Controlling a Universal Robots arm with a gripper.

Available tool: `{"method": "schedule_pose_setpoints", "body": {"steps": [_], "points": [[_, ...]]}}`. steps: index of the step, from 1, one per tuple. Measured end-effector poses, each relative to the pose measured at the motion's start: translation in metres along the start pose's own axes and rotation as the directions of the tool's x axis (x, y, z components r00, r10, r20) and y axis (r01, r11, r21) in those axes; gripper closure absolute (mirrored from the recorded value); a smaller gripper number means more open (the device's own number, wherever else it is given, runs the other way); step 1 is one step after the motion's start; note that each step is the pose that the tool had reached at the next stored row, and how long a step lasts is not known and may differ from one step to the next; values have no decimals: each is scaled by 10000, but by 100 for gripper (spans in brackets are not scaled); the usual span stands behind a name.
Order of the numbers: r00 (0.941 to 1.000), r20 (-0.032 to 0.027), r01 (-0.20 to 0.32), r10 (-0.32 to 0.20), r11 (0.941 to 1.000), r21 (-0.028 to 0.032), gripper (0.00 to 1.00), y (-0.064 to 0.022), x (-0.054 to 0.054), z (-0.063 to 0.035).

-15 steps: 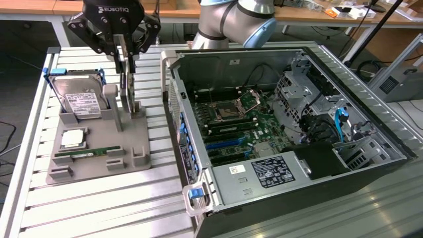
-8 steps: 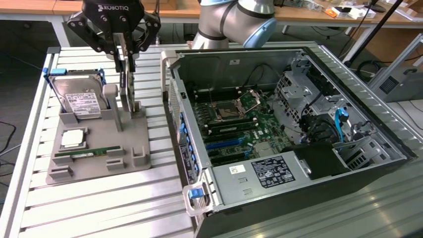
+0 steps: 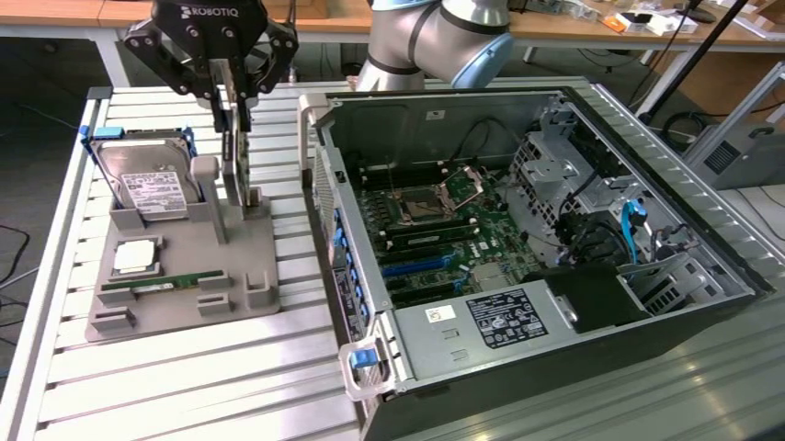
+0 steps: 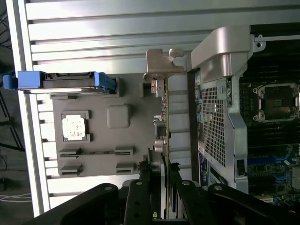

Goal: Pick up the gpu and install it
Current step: 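Pick up the gpu and move the gpu toward the slot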

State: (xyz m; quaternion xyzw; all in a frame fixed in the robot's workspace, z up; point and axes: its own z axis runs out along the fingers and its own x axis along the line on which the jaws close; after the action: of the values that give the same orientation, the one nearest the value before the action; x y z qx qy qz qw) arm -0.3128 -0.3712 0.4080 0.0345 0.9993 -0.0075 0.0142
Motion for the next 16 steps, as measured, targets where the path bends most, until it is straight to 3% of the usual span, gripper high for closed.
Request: {"method": "schedule_pose_setpoints", "body": {"steps": [12, 16], "points": [[10000, 0, 1, -1, 10000, 0, 73, -1, -1, -37], [10000, 0, 0, 0, 10000, -1, 73, -1, -3, -101]]}}
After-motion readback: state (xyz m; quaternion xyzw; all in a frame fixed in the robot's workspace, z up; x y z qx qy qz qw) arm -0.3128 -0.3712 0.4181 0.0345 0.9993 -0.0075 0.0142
